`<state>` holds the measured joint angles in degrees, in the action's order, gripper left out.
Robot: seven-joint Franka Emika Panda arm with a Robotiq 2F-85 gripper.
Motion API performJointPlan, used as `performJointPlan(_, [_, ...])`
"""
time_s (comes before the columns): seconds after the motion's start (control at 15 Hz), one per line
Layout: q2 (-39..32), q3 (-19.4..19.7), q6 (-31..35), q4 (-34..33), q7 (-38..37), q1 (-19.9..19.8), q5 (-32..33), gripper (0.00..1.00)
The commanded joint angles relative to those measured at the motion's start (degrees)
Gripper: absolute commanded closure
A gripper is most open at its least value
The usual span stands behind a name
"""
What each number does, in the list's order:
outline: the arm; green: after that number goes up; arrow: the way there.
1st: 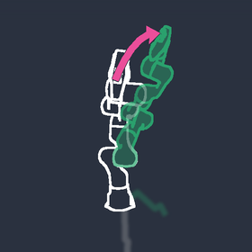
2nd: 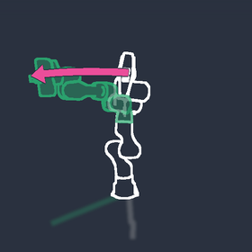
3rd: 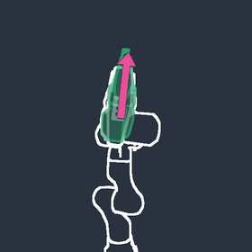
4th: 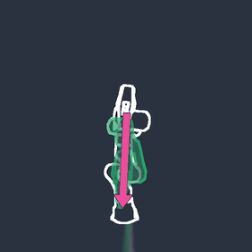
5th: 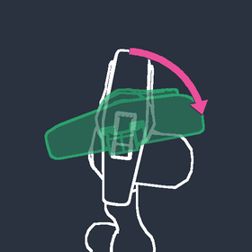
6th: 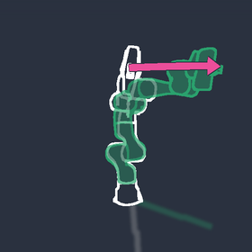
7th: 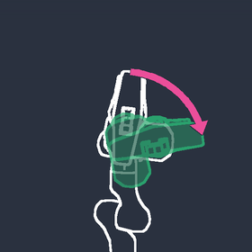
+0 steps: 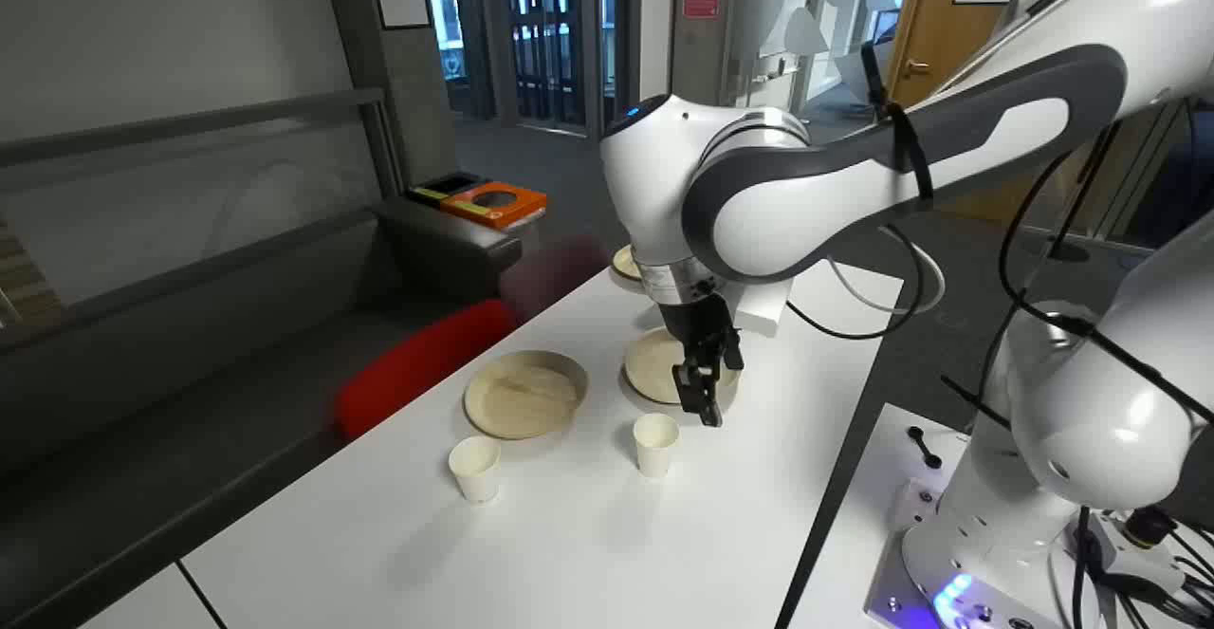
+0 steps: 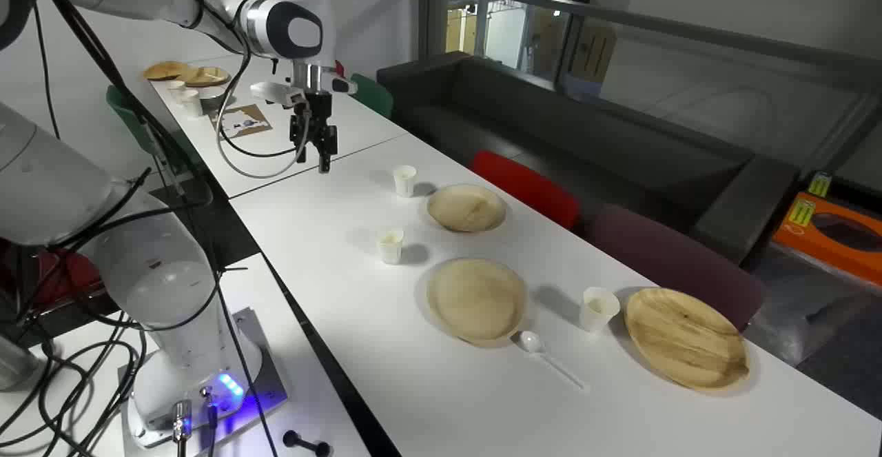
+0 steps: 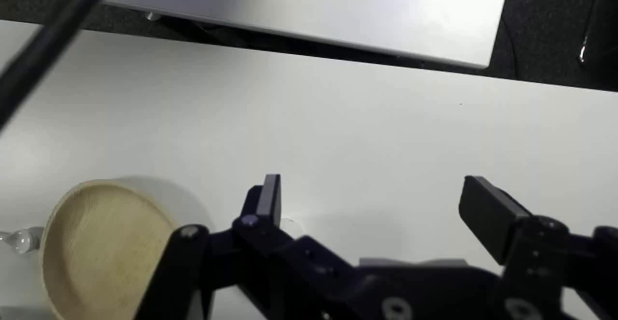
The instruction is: Move the plate to the left
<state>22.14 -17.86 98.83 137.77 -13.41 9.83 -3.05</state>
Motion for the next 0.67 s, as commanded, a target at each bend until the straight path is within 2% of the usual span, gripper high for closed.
performJointPlan(0.0, [-0.3, 0.8, -0.1, -0.1, -0.3, 1.0, 0.3, 0.00])
performJointPlan(0.13, [-1.6, 2.2, 4.5, 0.6, -5.8, -1.4, -1.3, 0.00])
performJointPlan(0.6, [-6.9, 12.3, 14.7, 5.4, -8.9, -10.0, -0.7, 0.00])
